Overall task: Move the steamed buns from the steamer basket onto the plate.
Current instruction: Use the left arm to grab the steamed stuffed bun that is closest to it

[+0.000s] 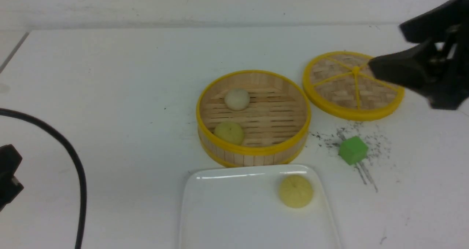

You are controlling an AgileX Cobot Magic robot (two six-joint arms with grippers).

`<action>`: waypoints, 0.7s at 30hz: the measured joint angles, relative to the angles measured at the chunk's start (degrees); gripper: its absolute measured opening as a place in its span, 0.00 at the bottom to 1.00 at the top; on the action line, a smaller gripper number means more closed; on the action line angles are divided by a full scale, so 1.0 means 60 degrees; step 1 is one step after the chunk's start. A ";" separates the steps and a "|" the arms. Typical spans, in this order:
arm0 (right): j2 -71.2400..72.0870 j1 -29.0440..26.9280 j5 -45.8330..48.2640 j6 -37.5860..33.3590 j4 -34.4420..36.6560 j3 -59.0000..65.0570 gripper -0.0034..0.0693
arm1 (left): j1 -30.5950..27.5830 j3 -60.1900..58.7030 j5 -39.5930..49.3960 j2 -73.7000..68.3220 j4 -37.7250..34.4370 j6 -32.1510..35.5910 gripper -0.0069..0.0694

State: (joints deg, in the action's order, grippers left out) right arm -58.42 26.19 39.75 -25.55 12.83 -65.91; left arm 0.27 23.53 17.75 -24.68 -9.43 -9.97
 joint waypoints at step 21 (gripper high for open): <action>0.5137 0.0000 0.3542 0.2954 -0.2412 0.0000 0.81 | 0.0000 0.0000 -0.1536 -0.1168 -0.1228 0.0650 0.41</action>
State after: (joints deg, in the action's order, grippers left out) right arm -27.59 26.19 61.00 -7.83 -1.64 -65.91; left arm 0.27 23.53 8.54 -31.69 -16.80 -6.07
